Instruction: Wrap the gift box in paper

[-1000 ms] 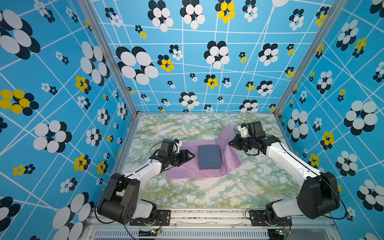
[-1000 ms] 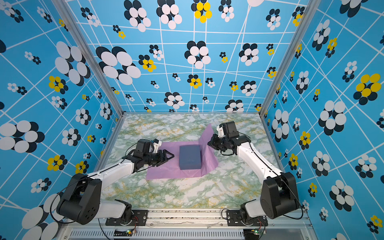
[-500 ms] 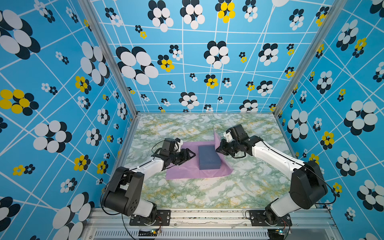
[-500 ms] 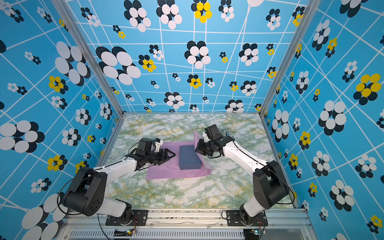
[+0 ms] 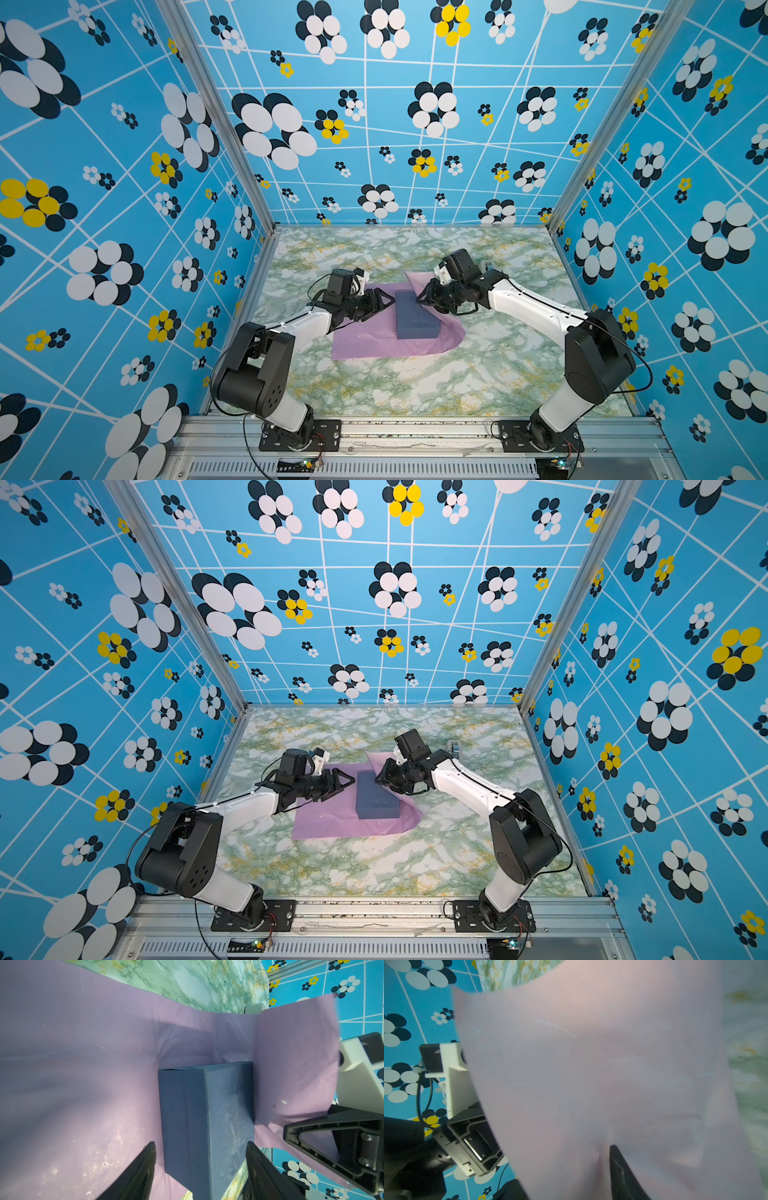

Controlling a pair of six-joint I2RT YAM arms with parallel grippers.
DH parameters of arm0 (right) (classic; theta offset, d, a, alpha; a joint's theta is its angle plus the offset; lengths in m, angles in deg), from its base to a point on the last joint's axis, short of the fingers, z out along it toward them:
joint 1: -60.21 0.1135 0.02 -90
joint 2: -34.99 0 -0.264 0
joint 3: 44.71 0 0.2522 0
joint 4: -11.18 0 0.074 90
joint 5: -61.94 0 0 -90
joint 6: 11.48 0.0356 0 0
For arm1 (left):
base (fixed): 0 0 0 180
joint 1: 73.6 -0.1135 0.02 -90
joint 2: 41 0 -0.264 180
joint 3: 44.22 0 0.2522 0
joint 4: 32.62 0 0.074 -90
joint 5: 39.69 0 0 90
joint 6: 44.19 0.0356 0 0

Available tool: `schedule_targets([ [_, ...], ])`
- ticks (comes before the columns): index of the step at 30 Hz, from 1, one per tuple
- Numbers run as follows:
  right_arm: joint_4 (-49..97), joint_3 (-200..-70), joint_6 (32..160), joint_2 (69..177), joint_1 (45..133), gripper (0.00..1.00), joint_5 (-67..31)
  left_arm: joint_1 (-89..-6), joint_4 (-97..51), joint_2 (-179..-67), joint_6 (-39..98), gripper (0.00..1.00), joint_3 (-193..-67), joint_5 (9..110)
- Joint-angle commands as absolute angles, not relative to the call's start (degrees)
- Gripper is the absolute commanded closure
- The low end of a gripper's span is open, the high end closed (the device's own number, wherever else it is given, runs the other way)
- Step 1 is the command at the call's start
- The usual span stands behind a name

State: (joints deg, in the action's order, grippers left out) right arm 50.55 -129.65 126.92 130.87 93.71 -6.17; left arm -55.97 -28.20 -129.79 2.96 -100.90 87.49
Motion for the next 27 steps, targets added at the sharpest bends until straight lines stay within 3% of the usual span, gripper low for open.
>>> schedule_targets([
  [1, 61.34, -133.45, 122.59, 128.88, 93.93, 0.57, -10.62, -56.24, -27.31, -130.73, 4.18, 0.30, -102.84, 88.71],
  [7, 76.51, -136.84, 117.03, 127.05, 93.83, 0.53, -19.14, -56.32, -25.89, -130.76, 5.12, 0.30, -102.99, 88.80],
  [13, 84.18, -137.90, 115.14, 125.21, 93.76, 0.56, -24.75, -56.37, -24.93, -130.48, 5.67, 0.30, -102.46, 88.92],
  [16, 85.55, -138.71, 115.04, 124.23, 93.79, 0.63, -26.36, -56.29, -24.10, -130.21, 6.02, 0.30, -102.37, 88.62],
  [21, 85.04, -138.92, 115.47, 124.21, 93.95, 0.88, -26.09, -56.30, -23.48, -130.43, 6.44, 0.30, -102.53, 88.27],
  [27, 79.96, -140.71, 118.18, 124.50, 94.95, 0.92, -21.30, -56.31, -22.34, -130.95, 7.05, 0.31, -104.10, 87.94],
])
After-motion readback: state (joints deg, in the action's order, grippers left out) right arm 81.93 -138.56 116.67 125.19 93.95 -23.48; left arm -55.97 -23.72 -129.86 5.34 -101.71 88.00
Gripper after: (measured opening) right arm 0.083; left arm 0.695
